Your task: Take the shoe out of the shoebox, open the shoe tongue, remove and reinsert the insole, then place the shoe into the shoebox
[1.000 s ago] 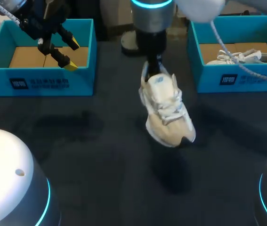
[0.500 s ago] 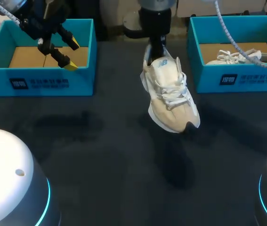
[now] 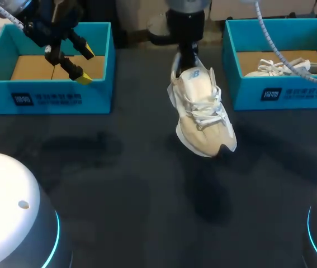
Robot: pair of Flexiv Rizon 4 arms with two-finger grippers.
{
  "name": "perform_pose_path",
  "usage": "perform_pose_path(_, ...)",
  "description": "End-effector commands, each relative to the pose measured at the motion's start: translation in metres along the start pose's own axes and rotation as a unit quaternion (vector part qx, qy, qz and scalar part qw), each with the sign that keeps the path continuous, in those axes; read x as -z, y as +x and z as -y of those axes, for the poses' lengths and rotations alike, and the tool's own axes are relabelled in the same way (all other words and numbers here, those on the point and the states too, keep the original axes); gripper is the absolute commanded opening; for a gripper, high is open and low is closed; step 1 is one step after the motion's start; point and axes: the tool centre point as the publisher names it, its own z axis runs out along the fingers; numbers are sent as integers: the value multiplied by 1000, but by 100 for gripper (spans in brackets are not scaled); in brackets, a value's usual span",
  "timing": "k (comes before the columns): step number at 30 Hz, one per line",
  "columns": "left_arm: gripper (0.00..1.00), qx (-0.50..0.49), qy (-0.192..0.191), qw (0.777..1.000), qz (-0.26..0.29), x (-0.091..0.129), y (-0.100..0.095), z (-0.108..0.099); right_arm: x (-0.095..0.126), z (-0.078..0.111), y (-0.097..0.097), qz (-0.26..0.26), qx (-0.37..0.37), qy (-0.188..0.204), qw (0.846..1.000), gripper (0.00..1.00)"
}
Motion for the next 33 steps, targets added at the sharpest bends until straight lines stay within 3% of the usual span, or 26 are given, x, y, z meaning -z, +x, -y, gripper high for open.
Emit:
perform_pose_path(1,100,0,-1,1000,0,0,0,0,-7,29,-16,2,-4,-13,1000,0)
perform_pose_path(8,100,0,-1,1000,0,0,0,0,-12,91,-49,9,-4,-24,1000,0)
perform_pose_path(23,100,0,-1,1000,0,0,0,0,-17,223,-111,-12,-6,11,1000,0)
perform_pose_path(29,100,0,-1,1000,0,0,0,0,-14,265,-135,-2,-20,16,1000,0)
perform_pose_path(33,100,0,-1,1000,0,0,0,0,-14,265,-135,-2,-20,16,1000,0)
